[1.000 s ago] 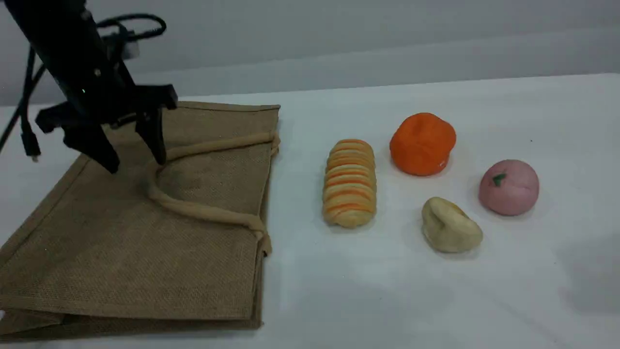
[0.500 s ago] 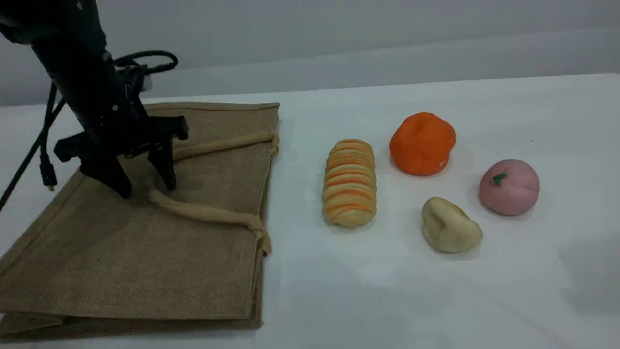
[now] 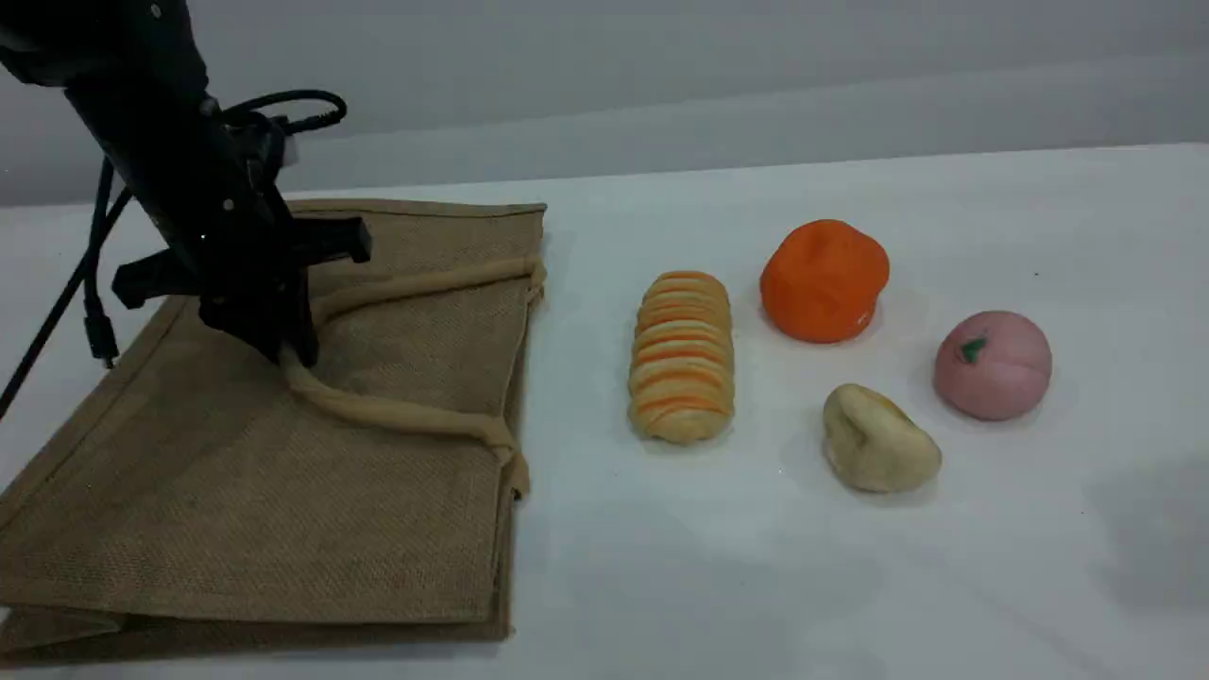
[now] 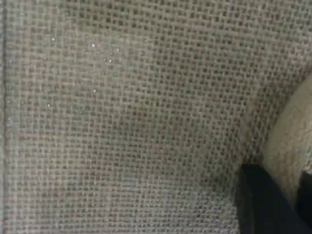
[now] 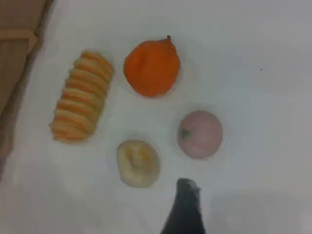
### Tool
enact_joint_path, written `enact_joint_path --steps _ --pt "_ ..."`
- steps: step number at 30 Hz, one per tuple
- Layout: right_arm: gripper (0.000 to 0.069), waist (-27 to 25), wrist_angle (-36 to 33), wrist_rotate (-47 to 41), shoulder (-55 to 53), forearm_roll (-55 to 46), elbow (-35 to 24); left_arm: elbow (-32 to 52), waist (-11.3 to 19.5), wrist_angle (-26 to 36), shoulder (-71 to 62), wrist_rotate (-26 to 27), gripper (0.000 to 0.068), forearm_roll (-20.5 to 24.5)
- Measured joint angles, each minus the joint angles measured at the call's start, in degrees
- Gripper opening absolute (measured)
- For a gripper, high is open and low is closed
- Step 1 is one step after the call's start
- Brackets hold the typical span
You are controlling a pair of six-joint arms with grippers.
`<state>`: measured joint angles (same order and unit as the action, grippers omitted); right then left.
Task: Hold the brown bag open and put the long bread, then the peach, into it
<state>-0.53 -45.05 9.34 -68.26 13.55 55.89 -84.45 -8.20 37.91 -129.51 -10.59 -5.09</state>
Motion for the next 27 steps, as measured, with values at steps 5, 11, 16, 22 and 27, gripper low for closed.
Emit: enact_joint_path --steps 5,11,16,22,27 --pt "0.0533 0.00 -0.01 0.00 0.00 0.00 0.00 -4.11 0.00 4.81 2.28 5.37 0.0097 0.27" --pt "0.0533 0.00 0.44 0.16 -2.34 -0.37 0.06 -13.22 0.00 15.12 5.65 13.36 0.0097 0.39" --pt "0.0533 0.00 0.52 0.84 -6.59 -0.19 1.78 -21.32 0.00 23.34 7.66 19.13 0.0097 0.39" --pt "0.0533 0.00 2.78 3.06 -12.16 0.90 3.55 -28.82 0.00 30.09 8.67 25.91 0.0097 -0.10" --pt "0.0533 0.00 3.64 6.01 -17.66 3.77 3.55 -34.00 0.00 32.32 8.62 34.30 0.0097 -4.97"
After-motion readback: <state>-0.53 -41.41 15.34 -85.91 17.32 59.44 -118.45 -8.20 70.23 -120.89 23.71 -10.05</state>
